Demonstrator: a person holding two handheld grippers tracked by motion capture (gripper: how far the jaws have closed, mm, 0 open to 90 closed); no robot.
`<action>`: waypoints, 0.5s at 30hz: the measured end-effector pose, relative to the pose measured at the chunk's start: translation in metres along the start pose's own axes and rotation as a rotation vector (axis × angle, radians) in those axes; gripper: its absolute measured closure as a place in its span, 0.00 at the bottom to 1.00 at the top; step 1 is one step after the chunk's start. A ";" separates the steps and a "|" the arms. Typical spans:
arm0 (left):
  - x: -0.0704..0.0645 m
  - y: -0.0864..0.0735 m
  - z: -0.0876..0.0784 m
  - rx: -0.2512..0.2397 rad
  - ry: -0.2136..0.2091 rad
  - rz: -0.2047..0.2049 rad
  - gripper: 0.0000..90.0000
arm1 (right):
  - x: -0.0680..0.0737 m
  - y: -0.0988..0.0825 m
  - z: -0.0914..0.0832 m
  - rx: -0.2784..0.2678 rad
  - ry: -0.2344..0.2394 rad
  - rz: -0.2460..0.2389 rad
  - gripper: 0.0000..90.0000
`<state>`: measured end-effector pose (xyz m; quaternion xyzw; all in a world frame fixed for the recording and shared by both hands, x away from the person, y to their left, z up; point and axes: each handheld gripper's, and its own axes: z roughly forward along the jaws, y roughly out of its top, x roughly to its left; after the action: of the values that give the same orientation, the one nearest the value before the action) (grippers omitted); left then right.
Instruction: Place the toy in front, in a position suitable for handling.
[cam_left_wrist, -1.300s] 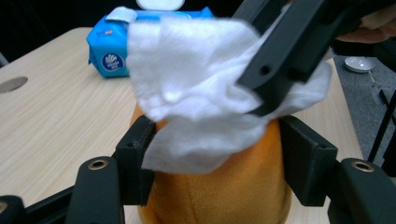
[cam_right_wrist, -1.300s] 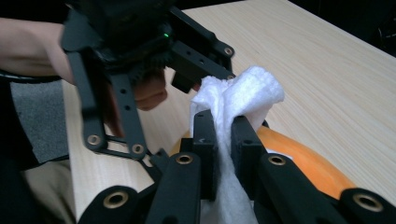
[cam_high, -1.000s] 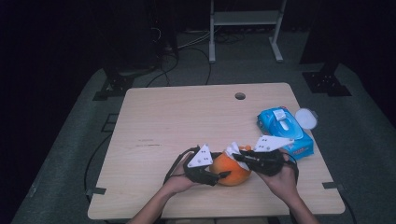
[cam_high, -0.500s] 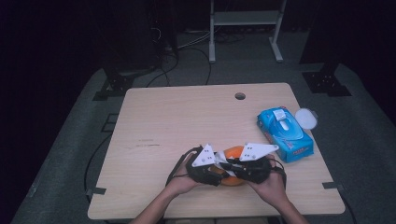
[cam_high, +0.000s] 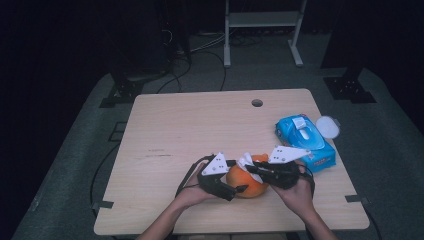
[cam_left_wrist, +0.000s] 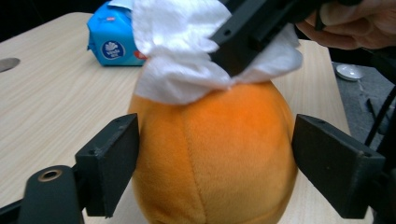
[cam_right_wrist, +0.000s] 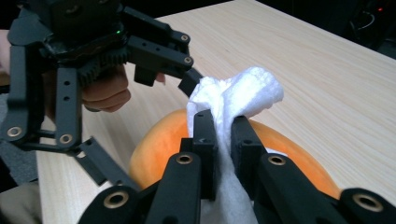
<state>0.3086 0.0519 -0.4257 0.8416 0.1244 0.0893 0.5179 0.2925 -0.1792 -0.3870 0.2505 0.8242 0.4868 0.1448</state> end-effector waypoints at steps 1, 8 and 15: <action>0.000 0.000 0.001 0.005 -0.003 0.003 0.18 | 0.000 0.000 0.000 0.000 -0.006 -0.001 0.91; 0.002 -0.001 -0.002 0.044 0.023 0.023 0.27 | 0.001 0.000 0.003 -0.002 -0.003 0.008 0.91; 0.011 -0.007 -0.005 0.046 0.026 -0.022 0.34 | 0.018 0.004 0.013 0.024 0.051 -0.052 0.92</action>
<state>0.3171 0.0620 -0.4294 0.8506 0.1425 0.0918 0.4978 0.2848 -0.1585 -0.3895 0.2182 0.8397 0.4790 0.1334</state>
